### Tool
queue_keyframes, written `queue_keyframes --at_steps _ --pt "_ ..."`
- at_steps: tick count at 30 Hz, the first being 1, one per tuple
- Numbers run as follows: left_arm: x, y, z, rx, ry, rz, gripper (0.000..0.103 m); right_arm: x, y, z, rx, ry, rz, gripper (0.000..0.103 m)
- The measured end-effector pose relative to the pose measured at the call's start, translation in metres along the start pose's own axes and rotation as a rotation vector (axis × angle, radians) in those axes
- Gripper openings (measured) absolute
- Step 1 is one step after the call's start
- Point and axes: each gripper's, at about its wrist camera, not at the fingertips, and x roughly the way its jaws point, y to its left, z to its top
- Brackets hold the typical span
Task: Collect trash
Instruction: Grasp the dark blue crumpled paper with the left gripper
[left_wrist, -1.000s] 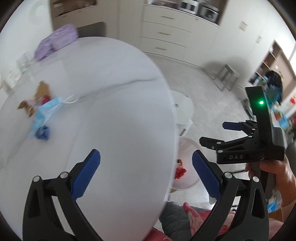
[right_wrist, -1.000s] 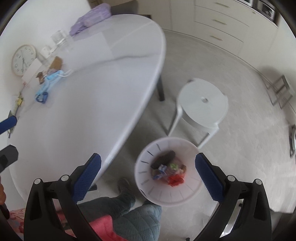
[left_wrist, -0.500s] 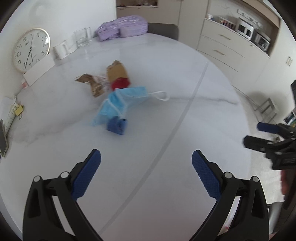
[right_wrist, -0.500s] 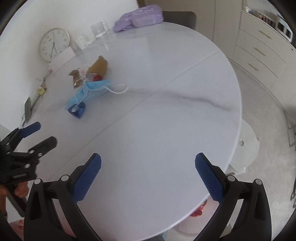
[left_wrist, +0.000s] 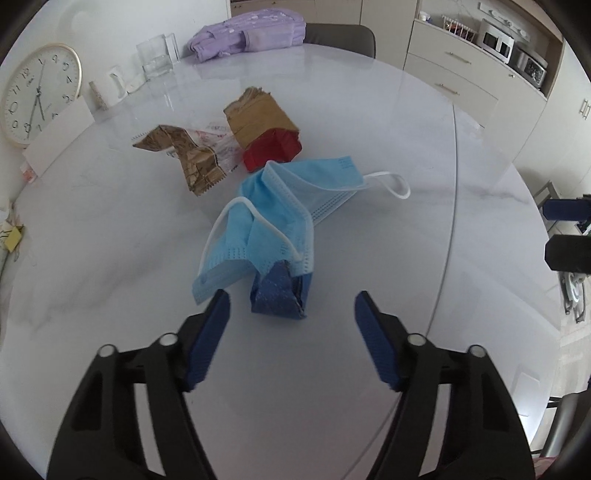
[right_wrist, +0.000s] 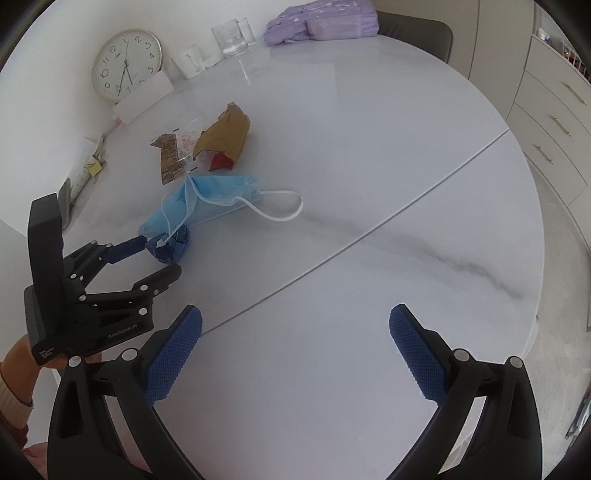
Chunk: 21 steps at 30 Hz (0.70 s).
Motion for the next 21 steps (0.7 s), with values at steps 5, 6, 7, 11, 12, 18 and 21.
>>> queue_keyframes --at_steps 5,6,7,11,12,18,21 --pt "0.013 0.003 0.002 0.009 0.016 -0.003 0.051 0.020 0.003 0.014 -0.026 0.026 0.015 0.101" --pt "0.015 0.003 0.003 0.010 0.022 -0.008 0.049 0.024 0.003 0.017 -0.032 0.031 0.018 0.101" --pt "0.016 0.003 0.004 0.011 0.023 -0.008 0.049 0.027 0.004 0.020 -0.039 0.033 0.024 0.101" --pt "0.019 -0.001 0.006 0.023 0.012 0.003 0.038 0.035 0.007 0.029 -0.077 0.040 0.038 0.101" --pt "0.019 -0.001 0.006 0.018 0.010 0.000 0.038 0.037 0.009 0.032 -0.090 0.042 0.043 0.101" --pt "0.014 0.004 0.004 -0.016 0.013 -0.027 0.036 0.044 0.022 0.053 -0.232 0.050 0.117 0.101" --pt "0.009 0.006 0.004 -0.007 0.009 -0.038 0.036 0.051 0.033 0.069 -0.370 0.085 0.160 0.101"
